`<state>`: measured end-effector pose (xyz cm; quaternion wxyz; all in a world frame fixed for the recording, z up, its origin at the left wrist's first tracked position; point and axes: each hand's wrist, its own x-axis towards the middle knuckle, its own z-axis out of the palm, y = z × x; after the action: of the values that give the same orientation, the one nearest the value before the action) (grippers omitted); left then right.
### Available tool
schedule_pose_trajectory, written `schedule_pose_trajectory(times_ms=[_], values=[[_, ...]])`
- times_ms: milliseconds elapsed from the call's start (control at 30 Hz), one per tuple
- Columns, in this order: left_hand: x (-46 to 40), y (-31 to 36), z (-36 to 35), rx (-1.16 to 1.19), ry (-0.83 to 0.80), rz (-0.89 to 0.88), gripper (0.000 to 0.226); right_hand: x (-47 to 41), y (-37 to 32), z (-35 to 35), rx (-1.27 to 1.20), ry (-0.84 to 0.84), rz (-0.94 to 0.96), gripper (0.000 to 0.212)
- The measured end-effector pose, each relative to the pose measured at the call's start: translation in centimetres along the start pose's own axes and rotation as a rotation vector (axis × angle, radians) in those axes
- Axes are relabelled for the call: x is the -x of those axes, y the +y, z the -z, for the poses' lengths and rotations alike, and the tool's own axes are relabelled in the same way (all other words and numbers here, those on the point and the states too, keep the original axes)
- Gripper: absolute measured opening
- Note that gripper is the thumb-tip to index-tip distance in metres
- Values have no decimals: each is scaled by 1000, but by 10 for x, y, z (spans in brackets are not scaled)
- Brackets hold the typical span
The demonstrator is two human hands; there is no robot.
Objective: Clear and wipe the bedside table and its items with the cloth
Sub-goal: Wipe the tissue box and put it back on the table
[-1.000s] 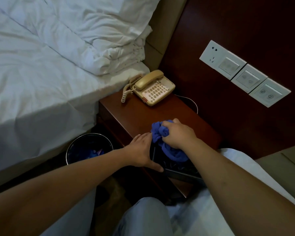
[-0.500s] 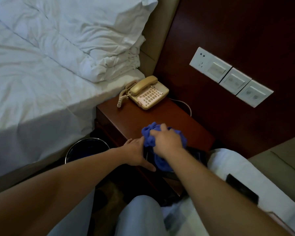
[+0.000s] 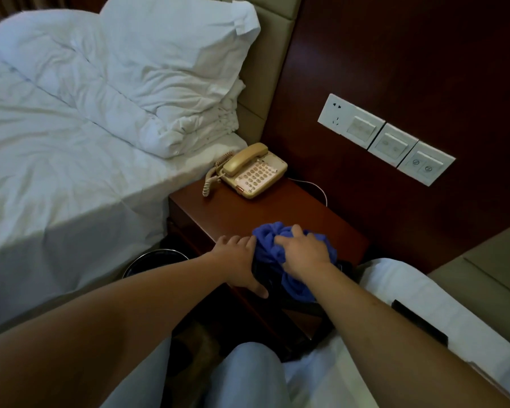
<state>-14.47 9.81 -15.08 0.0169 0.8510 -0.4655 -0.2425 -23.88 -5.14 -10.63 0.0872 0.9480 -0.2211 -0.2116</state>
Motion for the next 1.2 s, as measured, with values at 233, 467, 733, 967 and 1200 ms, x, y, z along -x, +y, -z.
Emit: schedule_pose_trajectory(times_ms=[233,467,733,967,1200], values=[[-7,5,-9,-167,-85,-92,139,-8,71,-21,-204,-12,-86,37],[-23,4,8,1,-20,-124,126,-24,68,-5,-224,-114,-93,36],[-41,8,31,-95,-61,-95,117,-61,10,16,-183,-117,-44,43],[-35,23,46,-191,-146,-53,126,-41,73,1,-234,-175,-147,55],[-38,51,49,-400,-262,-11,127,-31,155,-48,-340,-181,-309,58]])
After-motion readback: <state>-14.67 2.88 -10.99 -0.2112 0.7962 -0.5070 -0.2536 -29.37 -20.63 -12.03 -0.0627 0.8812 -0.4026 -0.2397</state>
